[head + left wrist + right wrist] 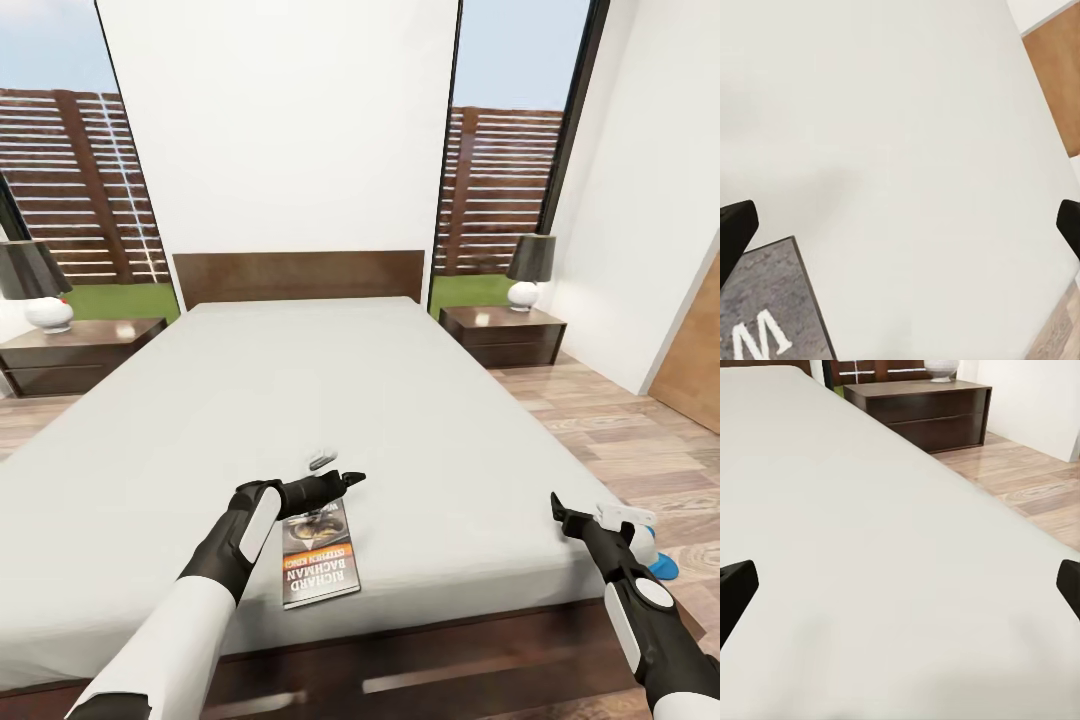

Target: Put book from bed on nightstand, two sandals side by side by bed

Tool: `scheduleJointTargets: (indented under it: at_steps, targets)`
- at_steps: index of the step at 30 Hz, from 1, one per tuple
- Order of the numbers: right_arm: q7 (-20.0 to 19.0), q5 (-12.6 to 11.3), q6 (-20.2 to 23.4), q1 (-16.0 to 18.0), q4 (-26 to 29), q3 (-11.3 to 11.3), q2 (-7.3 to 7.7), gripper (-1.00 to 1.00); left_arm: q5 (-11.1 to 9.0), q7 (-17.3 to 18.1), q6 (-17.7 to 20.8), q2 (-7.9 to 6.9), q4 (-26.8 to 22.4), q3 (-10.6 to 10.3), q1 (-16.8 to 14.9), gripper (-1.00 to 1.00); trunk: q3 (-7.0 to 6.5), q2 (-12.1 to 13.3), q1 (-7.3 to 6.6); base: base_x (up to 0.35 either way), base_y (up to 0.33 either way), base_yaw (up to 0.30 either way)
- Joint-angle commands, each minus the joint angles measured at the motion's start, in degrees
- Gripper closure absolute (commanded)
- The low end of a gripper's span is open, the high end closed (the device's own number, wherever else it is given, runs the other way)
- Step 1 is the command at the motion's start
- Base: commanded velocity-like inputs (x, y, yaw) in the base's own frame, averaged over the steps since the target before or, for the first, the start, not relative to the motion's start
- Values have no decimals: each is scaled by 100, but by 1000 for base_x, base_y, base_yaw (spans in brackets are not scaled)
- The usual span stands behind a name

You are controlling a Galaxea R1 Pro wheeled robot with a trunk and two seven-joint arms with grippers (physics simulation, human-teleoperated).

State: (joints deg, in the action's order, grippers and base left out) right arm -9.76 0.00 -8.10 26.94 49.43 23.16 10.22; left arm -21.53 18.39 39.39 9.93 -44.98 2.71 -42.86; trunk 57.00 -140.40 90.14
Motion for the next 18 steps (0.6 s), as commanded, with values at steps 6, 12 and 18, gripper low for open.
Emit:
scheduleJointTargets:
  at_steps: [6,12,18]
  targets:
    - [-44,0,-17,5,-5,19,-2,-100,0,8,43,7,-2,28,-3,-100,6,-2,-1,0,0,0]
    - [-44,0,-17,5,-10,17,-2,-100,0,11,43,7,-2,28,-3,-100,6,-2,-1,-11,0,0]
    - [-44,0,-17,5,-7,18,-2,-100,0,14,43,7,-2,28,-3,-100,6,-2,-1,-11,0,0]
